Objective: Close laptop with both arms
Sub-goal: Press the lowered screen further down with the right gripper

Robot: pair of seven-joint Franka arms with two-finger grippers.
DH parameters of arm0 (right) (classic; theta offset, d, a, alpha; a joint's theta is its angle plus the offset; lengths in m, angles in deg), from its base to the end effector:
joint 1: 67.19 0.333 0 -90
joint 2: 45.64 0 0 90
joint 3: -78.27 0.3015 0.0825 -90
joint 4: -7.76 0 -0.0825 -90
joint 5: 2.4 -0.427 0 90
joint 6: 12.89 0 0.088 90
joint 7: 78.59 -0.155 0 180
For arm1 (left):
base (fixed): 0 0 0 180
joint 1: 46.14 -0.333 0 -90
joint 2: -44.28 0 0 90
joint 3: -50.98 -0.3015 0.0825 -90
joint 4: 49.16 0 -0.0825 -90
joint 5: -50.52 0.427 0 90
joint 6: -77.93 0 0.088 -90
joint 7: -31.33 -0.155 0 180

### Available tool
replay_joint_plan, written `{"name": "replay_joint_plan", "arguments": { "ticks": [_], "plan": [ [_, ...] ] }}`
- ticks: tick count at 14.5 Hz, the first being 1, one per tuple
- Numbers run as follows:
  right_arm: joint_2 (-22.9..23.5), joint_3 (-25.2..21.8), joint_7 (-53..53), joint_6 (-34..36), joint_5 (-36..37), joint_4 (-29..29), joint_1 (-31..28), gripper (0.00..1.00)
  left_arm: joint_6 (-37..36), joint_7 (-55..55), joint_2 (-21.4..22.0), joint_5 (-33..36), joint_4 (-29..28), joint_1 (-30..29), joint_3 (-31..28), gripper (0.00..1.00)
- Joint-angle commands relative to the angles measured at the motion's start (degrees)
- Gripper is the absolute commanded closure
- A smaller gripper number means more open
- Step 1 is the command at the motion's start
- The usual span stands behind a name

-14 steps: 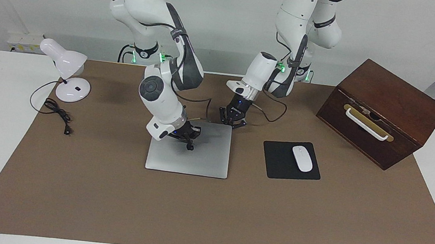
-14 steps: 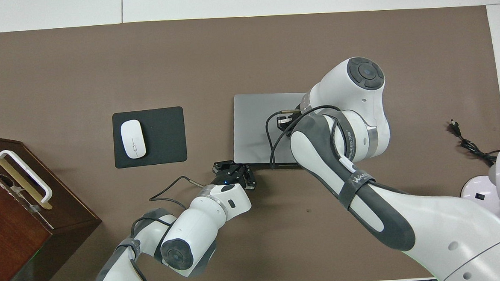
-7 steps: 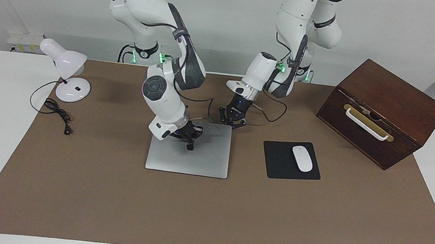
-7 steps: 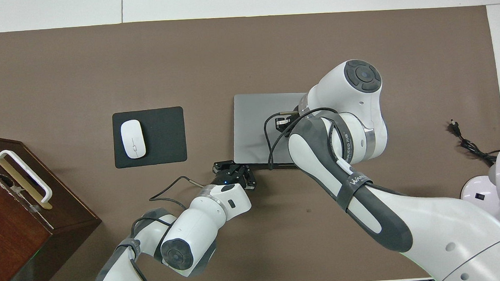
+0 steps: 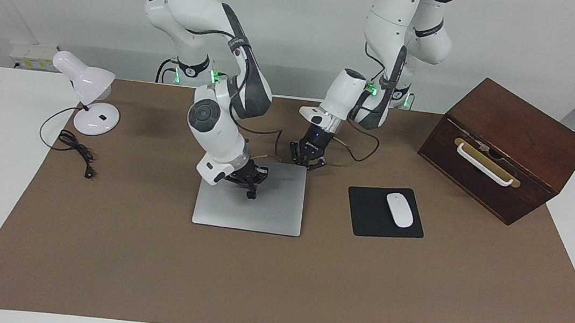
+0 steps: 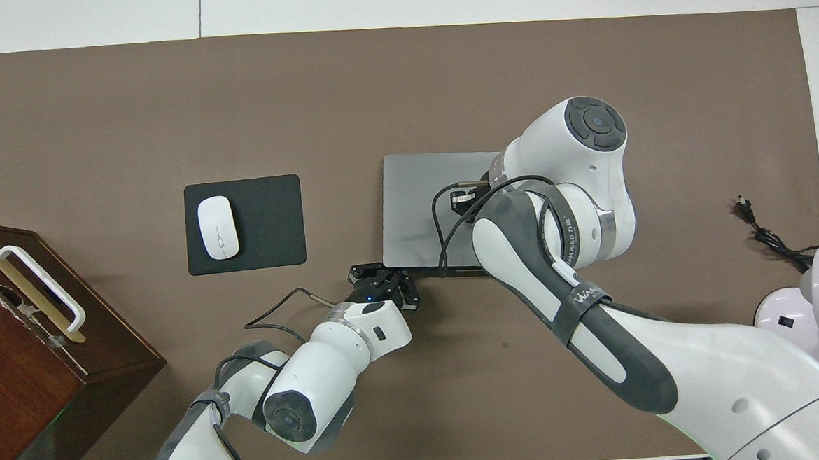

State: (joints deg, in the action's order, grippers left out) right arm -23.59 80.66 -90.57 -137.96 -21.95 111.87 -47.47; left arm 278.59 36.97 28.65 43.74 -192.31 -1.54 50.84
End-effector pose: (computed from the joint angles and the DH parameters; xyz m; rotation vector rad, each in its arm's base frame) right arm 0.6121 0.2755 0.2437 -2.8635 0.0376 0.1507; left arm 0.4112 -0.3808 0.1759 2.5811 -0.7299 0.9281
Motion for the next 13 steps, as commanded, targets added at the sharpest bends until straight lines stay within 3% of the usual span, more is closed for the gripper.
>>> {"name": "replay_joint_plan", "arguments": {
  "ticks": [1,10,11,13],
  "plan": [
    [-1.0,0.0,-0.9,1.4,-1.5,-0.7,0.0,1.0,0.0,-1.2,-5.9,0.5,0.9,-1.3,-0.5,1.0],
    [-3.2,-0.6,-1.8,7.6,-0.6,-4.2,-0.7,1.0,0.0,-0.8,-5.5,0.5,0.9,-1.4,-0.4,1.0],
    [-3.7,-0.6,-1.8,8.0,-0.6,-4.2,-0.7,0.99,0.0,-0.4,-5.1,0.5,0.9,-1.4,-0.4,1.0],
    [-4.6,-0.9,-2.1,8.3,-0.6,-4.2,-0.8,0.86,0.0,-0.3,-4.7,0.4,0.9,-1.4,-0.4,1.0]
  ]
}}
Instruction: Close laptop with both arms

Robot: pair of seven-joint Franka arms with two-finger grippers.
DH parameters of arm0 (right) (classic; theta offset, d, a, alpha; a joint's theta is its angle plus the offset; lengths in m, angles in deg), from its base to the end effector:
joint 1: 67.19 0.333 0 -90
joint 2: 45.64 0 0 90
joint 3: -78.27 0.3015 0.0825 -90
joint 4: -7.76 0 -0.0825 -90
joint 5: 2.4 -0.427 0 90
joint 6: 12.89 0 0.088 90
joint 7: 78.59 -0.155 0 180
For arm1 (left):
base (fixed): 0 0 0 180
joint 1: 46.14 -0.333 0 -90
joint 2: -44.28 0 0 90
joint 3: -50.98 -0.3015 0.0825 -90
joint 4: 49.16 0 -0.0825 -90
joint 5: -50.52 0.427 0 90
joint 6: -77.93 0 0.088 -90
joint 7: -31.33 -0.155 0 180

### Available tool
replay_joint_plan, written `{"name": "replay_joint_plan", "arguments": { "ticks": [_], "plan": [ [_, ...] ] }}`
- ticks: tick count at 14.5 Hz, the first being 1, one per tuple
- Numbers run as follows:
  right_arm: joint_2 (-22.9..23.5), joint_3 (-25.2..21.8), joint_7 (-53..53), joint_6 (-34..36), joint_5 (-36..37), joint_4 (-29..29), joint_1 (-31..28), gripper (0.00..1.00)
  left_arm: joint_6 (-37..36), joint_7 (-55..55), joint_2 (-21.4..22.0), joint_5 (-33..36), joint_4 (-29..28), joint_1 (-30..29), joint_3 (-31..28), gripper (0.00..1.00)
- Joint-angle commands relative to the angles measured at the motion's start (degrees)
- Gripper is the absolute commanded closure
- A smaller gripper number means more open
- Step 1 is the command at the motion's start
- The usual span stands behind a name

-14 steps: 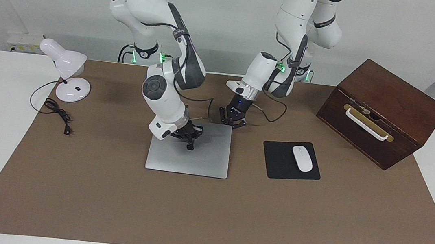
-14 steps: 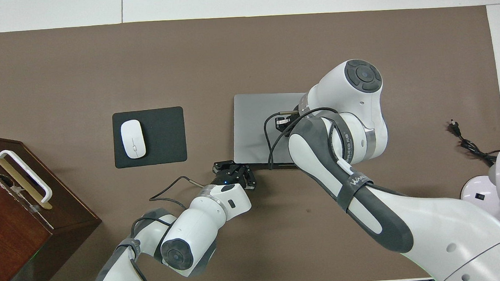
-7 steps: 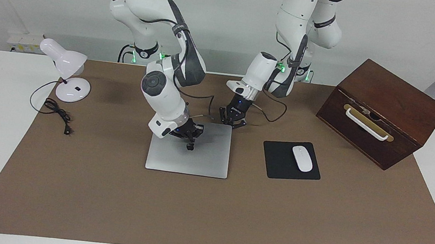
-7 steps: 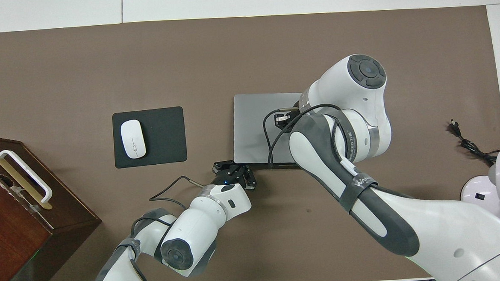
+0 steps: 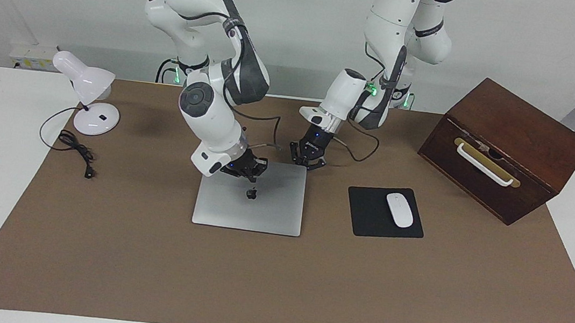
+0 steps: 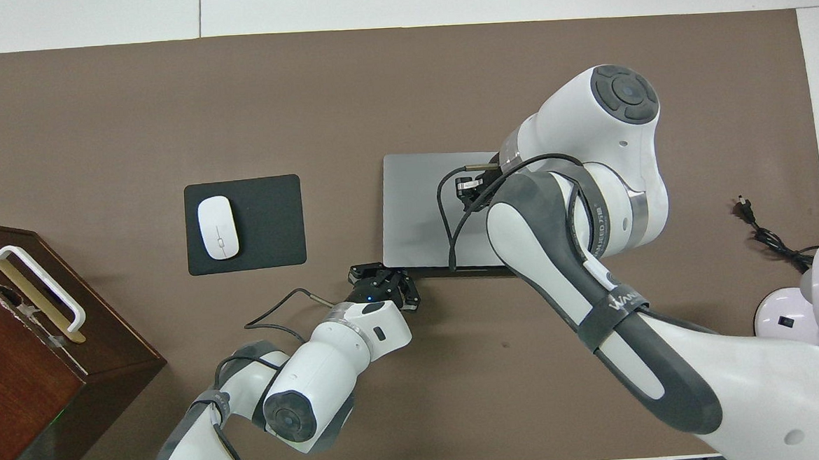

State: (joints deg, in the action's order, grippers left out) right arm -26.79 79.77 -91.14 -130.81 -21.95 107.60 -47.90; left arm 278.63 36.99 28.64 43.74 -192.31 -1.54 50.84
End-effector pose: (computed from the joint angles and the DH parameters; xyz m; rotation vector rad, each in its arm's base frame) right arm 0.6230 0.2700 0.3081 -2.8462 0.0294 0.1457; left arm 0.4112 -0.3808 0.1760 2.5807 -0.7293 0.9286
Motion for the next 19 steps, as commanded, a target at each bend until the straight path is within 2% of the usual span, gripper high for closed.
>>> {"name": "replay_joint_plan", "arguments": {
  "ticks": [1,2,3,6,9,14,19],
  "plan": [
    [-2.1,-0.1,-1.8,1.2,0.0,0.0,-0.4,0.74,0.0,-0.2,-4.5,0.5,0.9,-1.4,-0.4,1.0],
    [-2.9,-0.1,-2.6,1.3,2.0,0.0,-0.7,0.67,-0.1,-0.2,-3.6,0.4,0.9,-1.4,-0.4,1.0],
    [-3.6,0.0,-3.3,1.3,4.1,0.0,-0.7,0.54,-0.1,-0.2,-2.7,0.4,0.3,-2.1,-0.3,1.0],
    [-5.8,0.0,-3.7,2.9,6.5,0.0,-0.7,0.0,-0.7,-0.3,-1.0,0.4,-0.8,-2.8,-0.2,1.0],
    [-6.9,-0.1,-4.1,4.3,6.6,-0.1,-1.2,0.0,-4.9,2.0,2.6,0.4,-1.2,-2.8,-0.2,1.0],
    [-10.0,-0.2,-4.1,5.8,10.2,-0.2,-1.7,0.0,-22.6,1.4,13.2,0.4,-1.2,-4.3,-0.4,1.0],
    [-13.3,-0.3,-4.1,9.1,10.7,-0.2,-2.8,0.0,-39.5,1.5,21.7,0.4,-0.5,-5.9,-0.6,1.0]
  ]
}}
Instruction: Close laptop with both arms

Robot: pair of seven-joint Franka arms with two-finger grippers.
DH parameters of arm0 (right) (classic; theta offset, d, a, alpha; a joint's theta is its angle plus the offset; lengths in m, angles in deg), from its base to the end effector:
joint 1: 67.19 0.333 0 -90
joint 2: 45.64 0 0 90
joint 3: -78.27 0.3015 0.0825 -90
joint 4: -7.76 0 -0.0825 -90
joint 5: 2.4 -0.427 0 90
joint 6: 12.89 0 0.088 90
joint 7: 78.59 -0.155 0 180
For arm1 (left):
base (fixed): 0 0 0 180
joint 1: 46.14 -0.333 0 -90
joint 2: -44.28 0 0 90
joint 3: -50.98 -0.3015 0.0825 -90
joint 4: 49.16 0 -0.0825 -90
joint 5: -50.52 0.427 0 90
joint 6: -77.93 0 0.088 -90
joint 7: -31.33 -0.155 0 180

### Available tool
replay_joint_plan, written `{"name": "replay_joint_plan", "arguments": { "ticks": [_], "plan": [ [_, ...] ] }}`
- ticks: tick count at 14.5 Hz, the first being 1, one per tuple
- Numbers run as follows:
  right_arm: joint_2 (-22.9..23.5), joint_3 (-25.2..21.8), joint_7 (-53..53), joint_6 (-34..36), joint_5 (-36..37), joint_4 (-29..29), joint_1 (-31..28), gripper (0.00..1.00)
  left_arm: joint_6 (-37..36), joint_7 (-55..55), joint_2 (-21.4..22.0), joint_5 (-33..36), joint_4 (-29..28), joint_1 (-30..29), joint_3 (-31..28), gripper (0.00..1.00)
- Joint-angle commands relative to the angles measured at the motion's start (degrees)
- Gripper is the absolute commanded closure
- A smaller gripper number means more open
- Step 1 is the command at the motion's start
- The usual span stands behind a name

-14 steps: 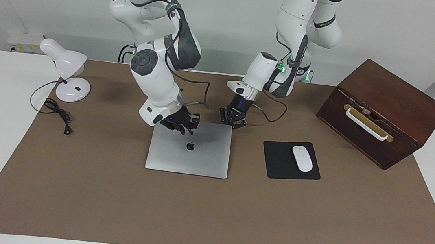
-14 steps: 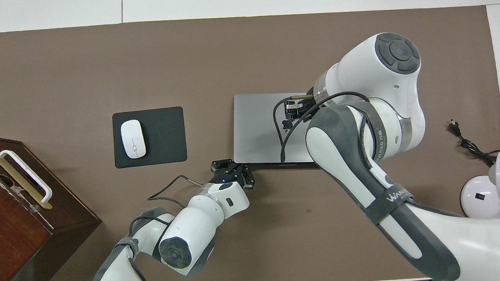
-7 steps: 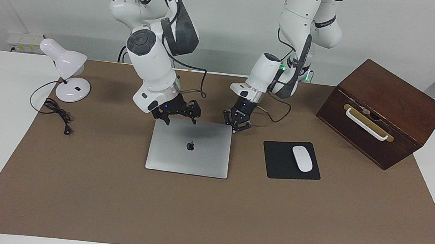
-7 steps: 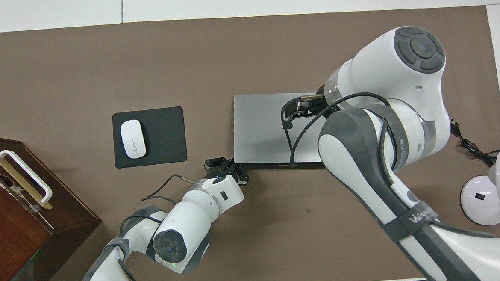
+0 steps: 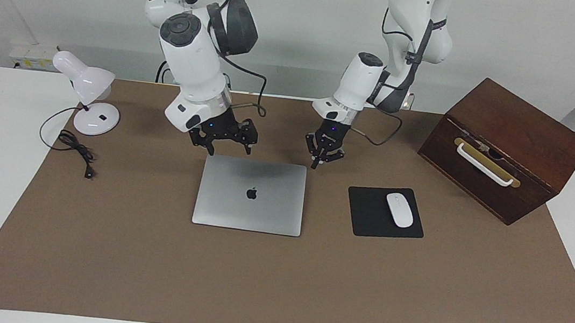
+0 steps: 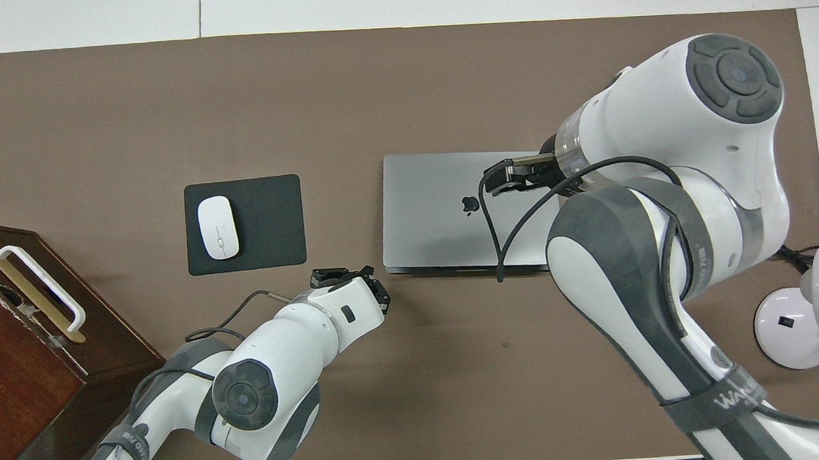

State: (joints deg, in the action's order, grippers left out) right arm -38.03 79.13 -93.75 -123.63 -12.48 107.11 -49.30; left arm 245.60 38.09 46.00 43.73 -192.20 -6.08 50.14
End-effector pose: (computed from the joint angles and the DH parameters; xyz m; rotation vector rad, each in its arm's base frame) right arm 0.6118 0.2284 0.4281 -2.9612 -0.0081 -0.0204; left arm 0.4316 -0.3442 0.2550 2.7826 -0.6465 0.5852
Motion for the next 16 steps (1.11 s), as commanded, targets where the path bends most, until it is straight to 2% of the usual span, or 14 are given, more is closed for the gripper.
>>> {"name": "replay_joint_plan", "arguments": {
  "ticks": [1,4,8,11,12,13,14,16],
  "plan": [
    [-2.8,0.4,-1.5,2.9,1.9,0.0,-2.0,0.0,-9.9,0.4,5.9,0.4,-0.1,-1.6,0.0,1.0],
    [-3.4,0.4,-1.4,8.6,5.4,-3.0,-3.5,0.0,-21.8,0.1,10.7,0.4,2.8,-4.8,0.0,1.0],
    [-5.7,0.5,3.2,13.7,6.7,-4.1,-7.9,0.0,-42.0,-5.9,14.5,0.5,11.8,-11.6,0.0,1.0],
    [-6.2,0.2,6.4,16.2,8.0,-5.2,-9.0,0.0,-49.4,-7.1,16.9,0.6,15.1,-15.0,-0.1,1.0],
    [-6.4,0.3,6.5,16.8,8.3,-5.6,-9.3,0.0,-51.7,-7.1,17.5,0.6,16.3,-16.2,-0.1,0.81],
    [-6.5,0.4,6.5,17.0,8.4,-5.6,-9.4,0.0,-54.3,-7.0,17.8,0.9,17.6,-17.4,-0.1,0.35],
    [-6.6,0.7,6.6,17.0,8.5,-5.6,-10.3,0.0,-56.6,-7.0,17.8,2.1,19.3,-18.5,-0.1,0.0],
    [-6.9,3.4,9.5,17.0,8.9,-5.6,-14.0,0.0,-60.9,-7.1,17.7,2.7,22.9,-21.6,0.0,0.0]
  ]
}}
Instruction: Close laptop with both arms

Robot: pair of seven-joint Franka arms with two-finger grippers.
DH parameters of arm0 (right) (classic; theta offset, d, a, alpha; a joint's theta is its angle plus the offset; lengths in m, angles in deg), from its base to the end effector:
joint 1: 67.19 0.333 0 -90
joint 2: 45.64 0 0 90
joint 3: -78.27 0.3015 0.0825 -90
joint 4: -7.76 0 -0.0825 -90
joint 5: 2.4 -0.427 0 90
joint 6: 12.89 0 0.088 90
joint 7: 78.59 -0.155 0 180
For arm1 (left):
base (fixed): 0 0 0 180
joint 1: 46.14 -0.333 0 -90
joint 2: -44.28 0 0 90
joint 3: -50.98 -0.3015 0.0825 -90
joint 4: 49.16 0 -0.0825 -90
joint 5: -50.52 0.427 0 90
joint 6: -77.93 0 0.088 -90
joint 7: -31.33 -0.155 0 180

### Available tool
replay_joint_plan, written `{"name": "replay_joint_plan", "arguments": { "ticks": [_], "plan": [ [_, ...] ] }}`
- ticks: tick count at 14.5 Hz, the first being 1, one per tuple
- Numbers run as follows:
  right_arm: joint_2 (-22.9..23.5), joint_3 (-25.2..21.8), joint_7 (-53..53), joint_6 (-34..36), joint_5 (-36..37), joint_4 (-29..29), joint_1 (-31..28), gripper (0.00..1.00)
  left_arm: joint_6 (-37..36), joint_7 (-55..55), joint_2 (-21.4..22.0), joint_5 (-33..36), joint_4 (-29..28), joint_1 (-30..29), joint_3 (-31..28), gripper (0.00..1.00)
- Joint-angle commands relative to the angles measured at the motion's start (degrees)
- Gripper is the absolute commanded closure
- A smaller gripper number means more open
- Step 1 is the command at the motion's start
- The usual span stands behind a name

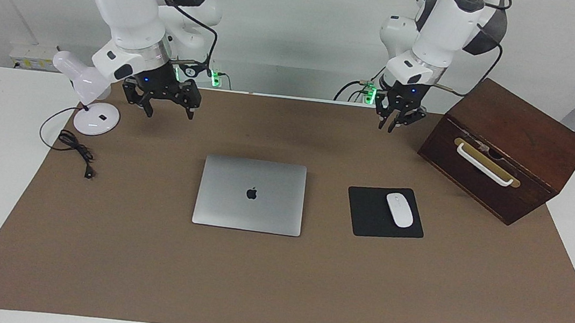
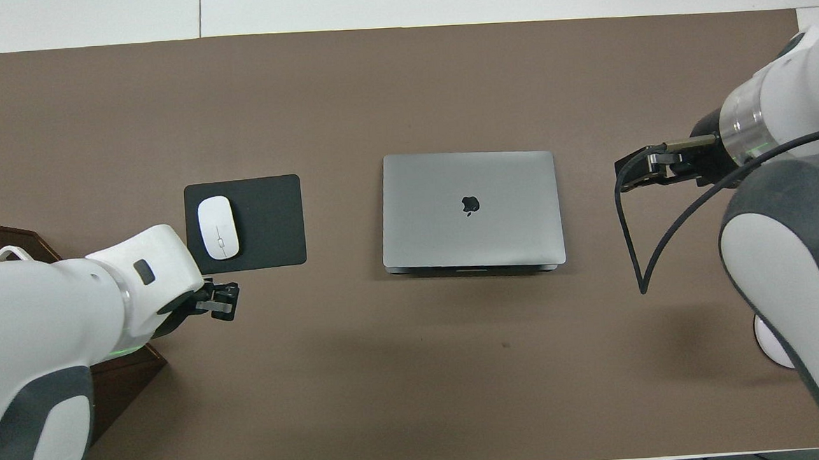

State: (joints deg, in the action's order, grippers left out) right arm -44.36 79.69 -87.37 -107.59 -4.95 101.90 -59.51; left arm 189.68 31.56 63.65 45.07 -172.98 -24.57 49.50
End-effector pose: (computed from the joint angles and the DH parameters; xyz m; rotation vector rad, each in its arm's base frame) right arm 0.5995 0.1025 0.5184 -3.0991 -0.0026 0.0300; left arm 0.4840 -0.1878 0.4761 2.9793 -0.4776 0.1626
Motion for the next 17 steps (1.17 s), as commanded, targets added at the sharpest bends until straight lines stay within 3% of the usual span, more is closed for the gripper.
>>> {"name": "replay_joint_plan", "arguments": {
  "ticks": [1,5,9,12,14,17],
  "plan": [
    [-0.9,4.2,4.1,1.5,1.8,-0.4,-5.4,0.0,-6.3,-0.5,0.1,1.3,5.0,-4.3,0.6,0.0],
    [-1.0,6.7,4.6,2.0,2.9,-0.3,-9.1,0.0,-12.1,-0.6,0.1,1.3,8.3,-10.5,0.5,0.0],
    [1.5,7.4,5.9,7.1,4.1,-8.2,-9.4,0.0,-10.6,-0.1,0.1,2.4,9.4,-17.9,0.6,0.0],
    [1.7,5.0,6.0,6.1,3.9,-6.9,-8.6,0.0,-8.6,-0.1,-0.9,4.7,11.8,-21.1,0.6,0.0],
    [1.4,4.9,5.8,6.0,3.8,-6.2,-7.6,0.0,-12.1,-0.1,-3.5,4.7,15.9,-21.7,0.6,0.0],
    [1.3,4.0,5.9,6.0,3.8,-5.7,-6.9,0.0,-21.6,-0.1,-11.7,4.2,27.7,-21.8,0.6,0.0]
  ]
}}
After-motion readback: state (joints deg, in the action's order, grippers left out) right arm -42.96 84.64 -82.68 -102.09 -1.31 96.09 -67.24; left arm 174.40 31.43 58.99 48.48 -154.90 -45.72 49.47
